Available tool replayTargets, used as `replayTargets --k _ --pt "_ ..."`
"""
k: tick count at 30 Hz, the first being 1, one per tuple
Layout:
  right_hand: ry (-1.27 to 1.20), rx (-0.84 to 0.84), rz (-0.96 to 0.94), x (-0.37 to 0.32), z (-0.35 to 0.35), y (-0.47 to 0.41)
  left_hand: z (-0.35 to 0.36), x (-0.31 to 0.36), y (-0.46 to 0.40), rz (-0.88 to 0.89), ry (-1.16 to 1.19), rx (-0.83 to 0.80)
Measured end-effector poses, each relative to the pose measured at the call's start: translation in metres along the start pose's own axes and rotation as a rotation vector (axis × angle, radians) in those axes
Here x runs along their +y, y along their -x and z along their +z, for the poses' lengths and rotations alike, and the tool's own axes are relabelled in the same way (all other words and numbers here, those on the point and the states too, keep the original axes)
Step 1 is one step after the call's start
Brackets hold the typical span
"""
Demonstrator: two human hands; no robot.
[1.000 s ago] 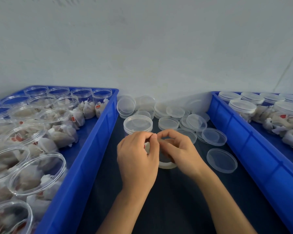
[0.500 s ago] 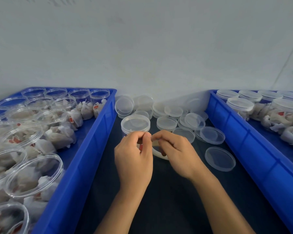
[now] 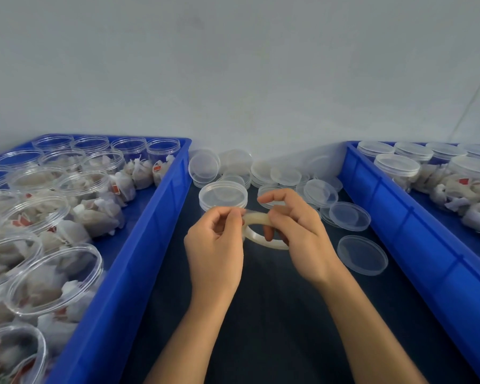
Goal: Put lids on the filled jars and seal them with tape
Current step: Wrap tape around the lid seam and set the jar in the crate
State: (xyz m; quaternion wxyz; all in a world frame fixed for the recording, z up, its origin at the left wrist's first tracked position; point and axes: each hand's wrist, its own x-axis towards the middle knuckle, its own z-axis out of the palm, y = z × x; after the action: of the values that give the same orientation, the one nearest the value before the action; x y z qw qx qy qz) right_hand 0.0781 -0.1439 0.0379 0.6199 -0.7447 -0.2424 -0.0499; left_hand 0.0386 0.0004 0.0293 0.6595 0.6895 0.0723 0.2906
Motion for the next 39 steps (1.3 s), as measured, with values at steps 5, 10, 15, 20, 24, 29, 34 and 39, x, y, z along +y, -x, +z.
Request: replayTargets --k 5,10,15,20,24,29,34,39 --pt "-0.011 0.042 -0.087 0.003 0.002 0.002 0.001 0.001 0.002 0.012 0.008 0.031" --pt "-0.047 0.063 -0.147 0.002 0.0 0.003 -0.002 0.004 -0.001 0.0 0.056 0.05" --pt "0.003 0.088 -0.16 0.002 0.003 0.004 -0.002 0.009 0.004 0.023 0.193 -0.021" --pt "0.129 0.098 -0.142 0.001 0.002 0.005 0.002 0.006 0.007 0.133 0.023 -0.052" --pt "0.333 0.105 -0.133 0.003 0.005 0.006 0.002 0.002 0.005 0.194 -0.061 -0.02" --pt "0.742 0.092 -0.277 0.006 0.005 0.007 0.003 -0.004 0.006 0.259 -0.103 -0.018" --pt "0.823 0.099 -0.278 0.006 0.003 0.008 0.005 -0.009 0.007 0.259 -0.126 -0.004" --pt "0.694 0.119 -0.224 0.007 0.007 0.007 0.004 -0.013 0.007 0.396 -0.241 0.044"
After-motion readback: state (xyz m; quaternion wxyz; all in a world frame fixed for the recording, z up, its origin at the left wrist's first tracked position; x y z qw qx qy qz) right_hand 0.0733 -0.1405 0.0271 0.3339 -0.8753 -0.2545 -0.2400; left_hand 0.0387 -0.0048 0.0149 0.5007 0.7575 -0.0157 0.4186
